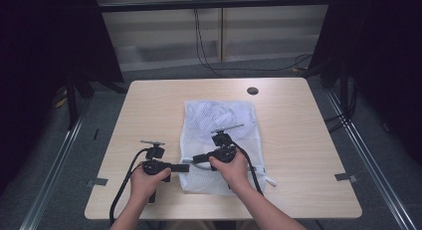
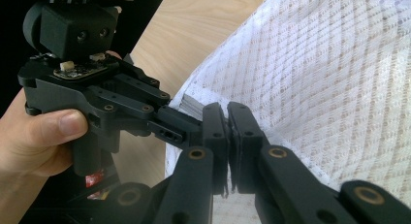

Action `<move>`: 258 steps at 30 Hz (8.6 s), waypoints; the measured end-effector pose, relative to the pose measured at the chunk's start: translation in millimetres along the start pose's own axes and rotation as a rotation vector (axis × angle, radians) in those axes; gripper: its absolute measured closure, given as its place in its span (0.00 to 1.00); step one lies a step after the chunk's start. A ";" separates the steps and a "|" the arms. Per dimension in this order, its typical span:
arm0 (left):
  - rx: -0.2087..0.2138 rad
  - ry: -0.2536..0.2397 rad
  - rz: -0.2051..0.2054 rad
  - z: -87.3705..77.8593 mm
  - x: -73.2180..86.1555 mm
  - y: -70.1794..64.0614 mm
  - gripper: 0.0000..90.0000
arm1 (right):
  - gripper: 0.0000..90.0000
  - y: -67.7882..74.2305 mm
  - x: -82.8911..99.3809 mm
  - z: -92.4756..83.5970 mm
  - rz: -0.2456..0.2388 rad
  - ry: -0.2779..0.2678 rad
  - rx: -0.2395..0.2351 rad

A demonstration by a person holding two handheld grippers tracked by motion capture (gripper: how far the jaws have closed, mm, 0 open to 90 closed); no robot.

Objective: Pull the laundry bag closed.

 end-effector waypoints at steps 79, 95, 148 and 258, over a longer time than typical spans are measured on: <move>0.003 0.011 0.009 -4.3 0.0 -2.9 0.98 | 0.96 -16.2 9.1 -22.0 0.013 -0.012 -0.025; -0.004 0.007 -0.005 -6.5 -1.1 -4.1 0.99 | 0.96 -20.6 10.9 -28.6 0.012 -0.017 -0.031; -0.004 -0.007 -0.041 -11.0 2.4 -2.1 0.99 | 0.96 -32.5 22.1 -46.1 0.015 -0.011 -0.048; -0.001 0.030 -0.039 -4.3 -0.3 -5.5 0.98 | 0.96 -57.9 36.8 -81.6 0.063 -0.044 -0.004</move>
Point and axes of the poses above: each handheld gripper's, and its own axes: z roughly forward along the jaws, x roughly out of its underside, y roughly to its left, the point moved 8 cm from there along z, roughly forward along the jaws, and after that the axes turned 9 degrees about -z, right-handed, at the moved point
